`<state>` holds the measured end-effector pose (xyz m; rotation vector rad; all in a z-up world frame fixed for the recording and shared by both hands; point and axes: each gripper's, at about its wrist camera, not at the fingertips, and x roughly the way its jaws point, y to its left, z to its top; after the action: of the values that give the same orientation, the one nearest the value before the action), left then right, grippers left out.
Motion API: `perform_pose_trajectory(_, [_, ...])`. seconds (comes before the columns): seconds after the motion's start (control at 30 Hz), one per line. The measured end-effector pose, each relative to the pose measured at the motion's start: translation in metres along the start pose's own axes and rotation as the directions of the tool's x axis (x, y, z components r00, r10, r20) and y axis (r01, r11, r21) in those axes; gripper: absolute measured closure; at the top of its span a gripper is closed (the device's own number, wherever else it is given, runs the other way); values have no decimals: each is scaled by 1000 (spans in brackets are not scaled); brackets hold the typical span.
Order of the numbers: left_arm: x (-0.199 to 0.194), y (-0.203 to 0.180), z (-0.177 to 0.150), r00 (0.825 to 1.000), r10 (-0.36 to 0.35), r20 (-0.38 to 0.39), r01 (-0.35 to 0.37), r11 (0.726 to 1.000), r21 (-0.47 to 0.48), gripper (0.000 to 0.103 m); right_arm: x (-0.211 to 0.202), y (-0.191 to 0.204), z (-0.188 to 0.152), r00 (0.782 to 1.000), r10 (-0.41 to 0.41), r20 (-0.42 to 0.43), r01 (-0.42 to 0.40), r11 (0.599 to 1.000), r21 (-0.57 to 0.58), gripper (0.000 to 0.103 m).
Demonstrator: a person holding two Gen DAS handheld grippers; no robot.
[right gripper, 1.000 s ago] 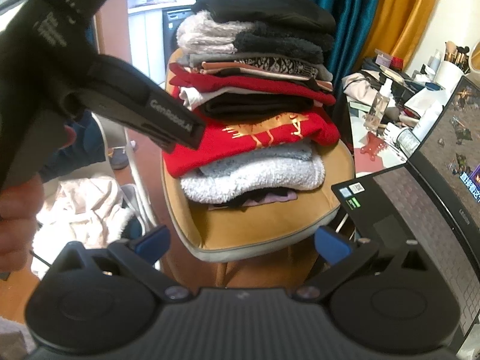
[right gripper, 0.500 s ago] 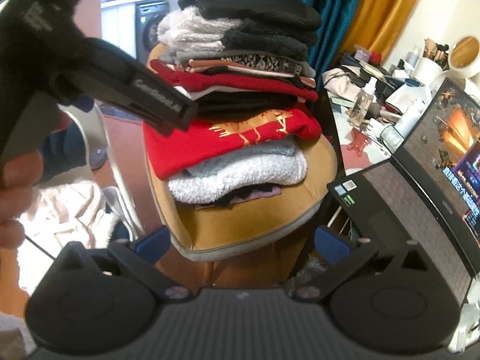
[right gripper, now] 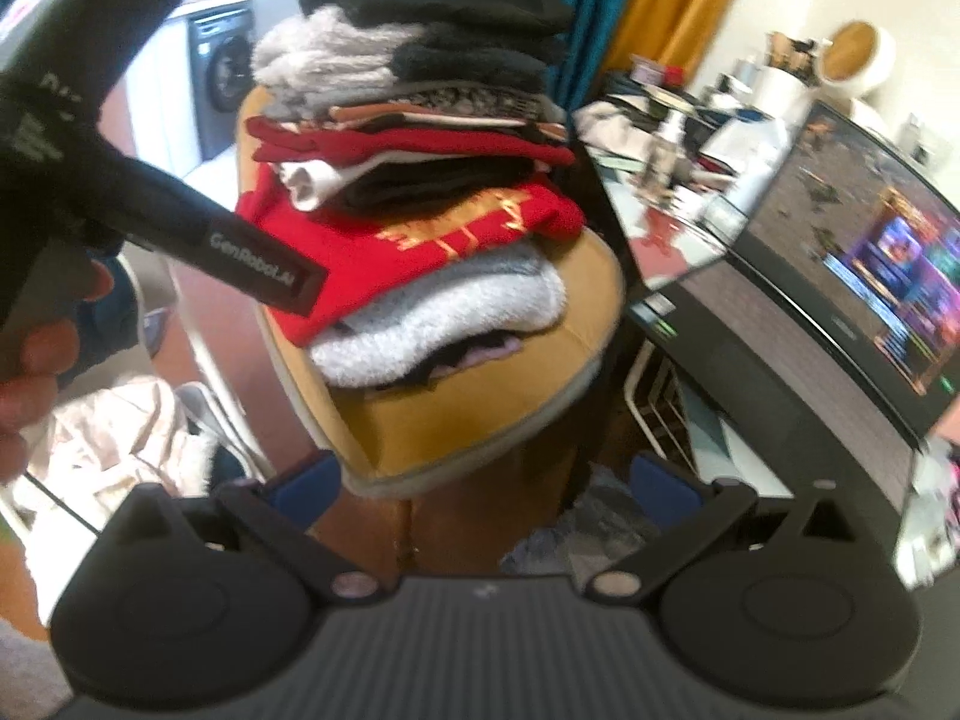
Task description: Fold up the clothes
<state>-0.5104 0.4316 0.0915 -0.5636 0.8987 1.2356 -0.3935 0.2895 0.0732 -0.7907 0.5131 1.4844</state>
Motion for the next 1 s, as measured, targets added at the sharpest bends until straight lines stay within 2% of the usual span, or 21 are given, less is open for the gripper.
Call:
perform_pose_trajectory(0.2, [6, -34, -14, 996, -54, -66, 61, 993, 102, 0, -27, -18, -36, 994, -106, -40, 109, 991, 79, 1])
perform_pose_trajectory(0.3, [7, -49, -25, 996, -52, -77, 60, 992, 107, 0, -42, -31, -56, 986, -155, -60, 162, 979, 122, 1])
perform_pose_trajectory(0.4, [7, -66, -34, 996, -17, -90, 27, 993, 116, 0, -55, -49, -77, 978, -196, -73, 207, 961, 186, 1])
perform_pose_trajectory(0.53, [-1, -98, -35, 996, -3, -87, 18, 986, 166, 0, -71, -75, -106, 966, -241, -88, 256, 923, 287, 1])
perform_pose_trajectory(0.67, [-24, -144, -34, 999, -18, -41, 27, 975, 218, 0, -90, -105, -136, 954, -286, -89, 299, 887, 351, 1])
perform_pose_trajectory(0.8, [-49, -203, -40, 998, -61, -13, 62, 967, 246, 0, -120, -140, -168, 923, -373, -92, 378, 835, 400, 1])
perform_pose_trajectory(0.9, [-69, -252, -45, 996, -94, 5, 88, 952, 293, 0, -144, -176, -199, 896, -434, -96, 423, 767, 483, 1])
perform_pose_trajectory(0.97, [-85, -289, -55, 991, -134, 18, 120, 932, 343, 0, -161, -201, -219, 875, -473, -103, 449, 715, 536, 1])
perform_pose_trajectory(1.0, [-92, -306, -61, 988, -156, 21, 137, 920, 368, 0, -167, -212, -230, 857, -501, -125, 479, 681, 554, 1])
